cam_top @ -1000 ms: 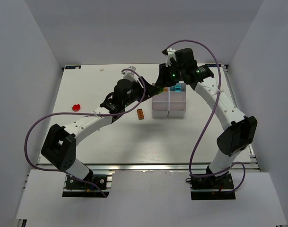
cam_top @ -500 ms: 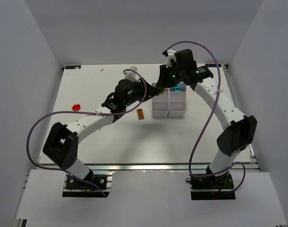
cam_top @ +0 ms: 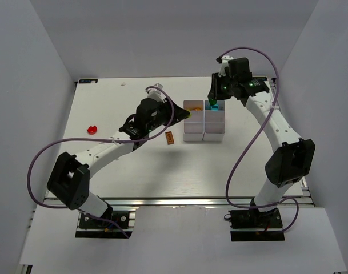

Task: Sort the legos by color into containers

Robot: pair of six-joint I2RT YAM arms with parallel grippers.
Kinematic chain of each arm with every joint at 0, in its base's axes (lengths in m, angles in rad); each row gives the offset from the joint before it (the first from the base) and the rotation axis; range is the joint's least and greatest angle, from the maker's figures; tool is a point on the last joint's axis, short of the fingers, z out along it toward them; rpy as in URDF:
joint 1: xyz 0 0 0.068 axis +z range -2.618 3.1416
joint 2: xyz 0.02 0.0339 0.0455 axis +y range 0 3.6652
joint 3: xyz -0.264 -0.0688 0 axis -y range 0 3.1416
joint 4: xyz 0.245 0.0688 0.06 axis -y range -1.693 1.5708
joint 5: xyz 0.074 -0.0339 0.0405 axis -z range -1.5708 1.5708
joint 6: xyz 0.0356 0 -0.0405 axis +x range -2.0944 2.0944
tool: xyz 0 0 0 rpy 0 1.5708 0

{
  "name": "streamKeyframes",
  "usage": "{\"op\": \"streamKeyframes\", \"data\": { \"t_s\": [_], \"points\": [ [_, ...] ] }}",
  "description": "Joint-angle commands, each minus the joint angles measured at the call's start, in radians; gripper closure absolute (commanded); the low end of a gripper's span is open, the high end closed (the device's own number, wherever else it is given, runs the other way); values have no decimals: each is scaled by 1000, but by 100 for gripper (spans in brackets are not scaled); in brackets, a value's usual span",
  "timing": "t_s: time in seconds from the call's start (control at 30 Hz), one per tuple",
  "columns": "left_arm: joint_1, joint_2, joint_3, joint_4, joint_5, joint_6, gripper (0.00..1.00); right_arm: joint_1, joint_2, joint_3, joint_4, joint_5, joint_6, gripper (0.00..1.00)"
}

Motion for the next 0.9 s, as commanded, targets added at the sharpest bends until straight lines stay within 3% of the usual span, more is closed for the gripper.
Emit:
{"op": "streamKeyframes", "data": {
  "t_s": [0.0,0.1,0.13,0.3,0.47,0.7,0.87],
  "points": [
    [12,-58,-24,-19,-22,24,100,-4,-44,-56,55,31,-52,100],
    [16,-59,-26,-35,-24,39,100,-4,-69,-146,113,59,-119,100],
    [18,-61,-26,-42,-24,41,100,-2,-80,-168,130,61,-209,100],
    [19,-87,-47,-44,-31,38,100,-14,-145,-306,265,-48,-472,100],
    [19,-116,-80,-36,-39,30,100,-33,-129,-325,301,-154,-689,100],
    [19,-147,-104,-39,-57,25,100,-47,-80,-331,330,-223,-849,100],
    [19,-161,-110,-44,-71,25,100,-47,-61,-357,363,-237,-869,100]
  ]
}}
